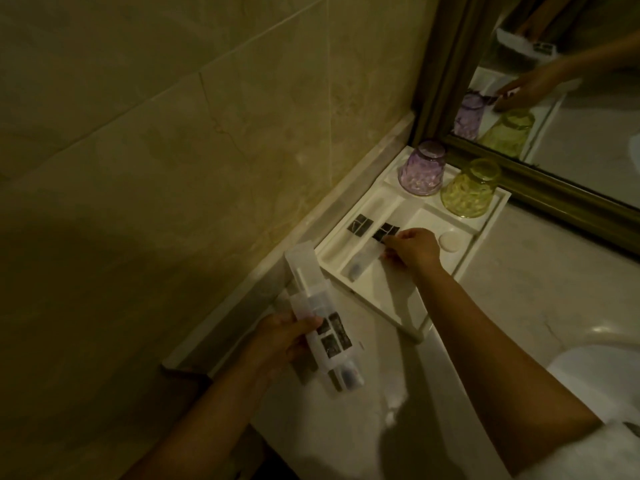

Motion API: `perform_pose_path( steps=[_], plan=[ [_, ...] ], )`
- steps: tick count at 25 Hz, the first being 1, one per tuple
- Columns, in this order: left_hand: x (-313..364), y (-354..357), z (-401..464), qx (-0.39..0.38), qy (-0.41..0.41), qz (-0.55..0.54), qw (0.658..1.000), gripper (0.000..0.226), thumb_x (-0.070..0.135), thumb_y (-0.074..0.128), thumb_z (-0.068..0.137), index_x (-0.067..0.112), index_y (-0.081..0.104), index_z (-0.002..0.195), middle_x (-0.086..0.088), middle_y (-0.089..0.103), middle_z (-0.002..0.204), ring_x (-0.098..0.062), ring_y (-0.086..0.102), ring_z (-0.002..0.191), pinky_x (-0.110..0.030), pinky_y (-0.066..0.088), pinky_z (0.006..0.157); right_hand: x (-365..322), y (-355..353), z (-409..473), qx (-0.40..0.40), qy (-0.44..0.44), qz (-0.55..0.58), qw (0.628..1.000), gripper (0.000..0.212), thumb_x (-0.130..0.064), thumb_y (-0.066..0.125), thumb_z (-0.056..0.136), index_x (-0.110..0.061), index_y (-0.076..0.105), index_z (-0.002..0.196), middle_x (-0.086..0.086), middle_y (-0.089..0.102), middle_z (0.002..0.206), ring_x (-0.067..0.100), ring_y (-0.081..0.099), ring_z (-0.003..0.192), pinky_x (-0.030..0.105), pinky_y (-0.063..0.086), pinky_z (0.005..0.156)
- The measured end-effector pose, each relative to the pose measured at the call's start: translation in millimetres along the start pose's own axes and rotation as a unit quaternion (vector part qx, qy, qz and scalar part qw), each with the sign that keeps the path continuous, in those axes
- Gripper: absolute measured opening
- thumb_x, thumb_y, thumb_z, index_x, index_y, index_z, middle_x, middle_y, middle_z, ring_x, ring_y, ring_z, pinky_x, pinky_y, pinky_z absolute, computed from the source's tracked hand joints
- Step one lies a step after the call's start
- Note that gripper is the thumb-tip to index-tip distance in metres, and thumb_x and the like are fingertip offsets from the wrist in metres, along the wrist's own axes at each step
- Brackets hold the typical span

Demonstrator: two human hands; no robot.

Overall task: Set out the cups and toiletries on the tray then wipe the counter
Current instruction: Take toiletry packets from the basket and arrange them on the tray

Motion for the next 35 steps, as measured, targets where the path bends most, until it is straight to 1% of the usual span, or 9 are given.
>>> perform_pose_path(
  steps=[2,4,7,13,16,18,20,27,35],
  plan=[
    [-2,-2,1,-0.001,0.002,0.006,1.0,0.04,0.015,0.074,0.06,0.011,0.066,0.099,-0.013,0.074,0.093,-0.027,0.071,0.087,-0.039,0.058,0.068,4,-2,-4,0.058,-0.1,-0.127,0.985,0.05,-0.029,0.074,0.073,-0.008,0.054,0.113,0.018,0.065,0.108,0.032,0.063,0.093,0.038,0.051,0.082],
    [-3,-2,0,-0.004,-0.001,0.01,1.0,0.042,0.017,0.075,0.056,0.011,0.067,0.097,-0.01,0.076,0.086,-0.025,0.072,0.082,-0.035,0.059,0.061,7,-3,-10,0.096,-0.228,-0.277,0.929,0.075,-0.04,0.072,0.071,-0.015,0.039,0.133,0.016,0.05,0.132,0.034,0.05,0.116,0.047,0.043,0.091],
    [-1,0,-1,-0.013,-0.001,0.013,1.0,0.047,0.019,0.075,0.056,0.009,0.065,0.101,-0.009,0.076,0.084,-0.023,0.073,0.08,-0.031,0.057,0.056,17,9,-12,0.042,-0.267,-0.426,0.864,0.079,-0.057,0.061,0.074,-0.023,0.032,0.139,0.005,0.032,0.151,0.029,0.022,0.14,0.063,0.014,0.107],
    [6,7,-6,-0.024,0.016,0.026,0.999,0.049,0.021,0.075,0.057,0.009,0.066,0.103,-0.008,0.076,0.087,-0.023,0.072,0.083,-0.032,0.058,0.059,15,18,-16,-0.004,-0.25,-0.438,0.864,0.074,-0.058,0.052,0.081,-0.026,0.025,0.143,0.003,0.019,0.156,0.024,0.008,0.144,0.066,0.0,0.107],
    [10,11,-8,-0.034,0.02,0.014,0.999,0.044,0.02,0.077,0.055,0.01,0.069,0.097,-0.009,0.076,0.089,-0.025,0.072,0.086,-0.037,0.058,0.065,3,5,-47,0.03,-0.286,-0.332,0.898,0.05,-0.047,0.053,0.085,-0.027,0.045,0.131,0.008,0.042,0.144,0.022,0.035,0.133,0.052,0.025,0.106],
    [15,16,-10,-0.028,0.023,0.019,0.999,0.035,0.019,0.078,0.057,0.011,0.069,0.09,-0.013,0.075,0.091,-0.028,0.071,0.088,-0.041,0.058,0.071,6,-2,-83,-0.086,-0.267,-0.172,0.945,0.02,-0.043,0.056,0.084,-0.034,0.06,0.102,-0.001,0.065,0.111,0.002,0.058,0.097,0.025,0.046,0.083],
    [20,25,-10,-0.024,0.029,0.043,0.998,0.022,0.015,0.072,0.072,0.011,0.063,0.092,-0.014,0.072,0.094,-0.028,0.069,0.089,-0.044,0.055,0.082,13,-4,-118,-0.199,-0.204,-0.106,0.953,0.008,-0.04,0.064,0.079,-0.034,0.063,0.084,-0.009,0.069,0.084,-0.002,0.064,0.073,0.013,0.049,0.063],
    [20,51,-15,-0.017,0.023,0.003,1.0,0.021,-0.001,0.056,0.084,-0.002,0.059,0.106,-0.026,0.063,0.11,-0.038,0.063,0.098,-0.043,0.054,0.075,21,-21,-136,-0.154,-0.137,-0.081,0.975,0.009,-0.017,0.069,0.079,-0.021,0.064,0.073,0.004,0.071,0.077,0.017,0.069,0.074,0.03,0.057,0.073],
    [22,57,-12,-0.039,0.024,0.043,0.998,0.031,0.005,0.061,0.083,-0.001,0.06,0.113,-0.022,0.066,0.11,-0.035,0.065,0.1,-0.044,0.054,0.084,18,-31,-124,-0.127,-0.138,-0.089,0.978,0.02,-0.013,0.067,0.079,-0.026,0.061,0.065,-0.006,0.066,0.069,0.011,0.065,0.07,0.021,0.054,0.065]
  ],
)
Point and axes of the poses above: each hand's wrist, its own z-axis towards the middle knuckle, its own y-axis out of the palm, x = y × z, the point moved 3 cm from there along z, towards the middle knuckle
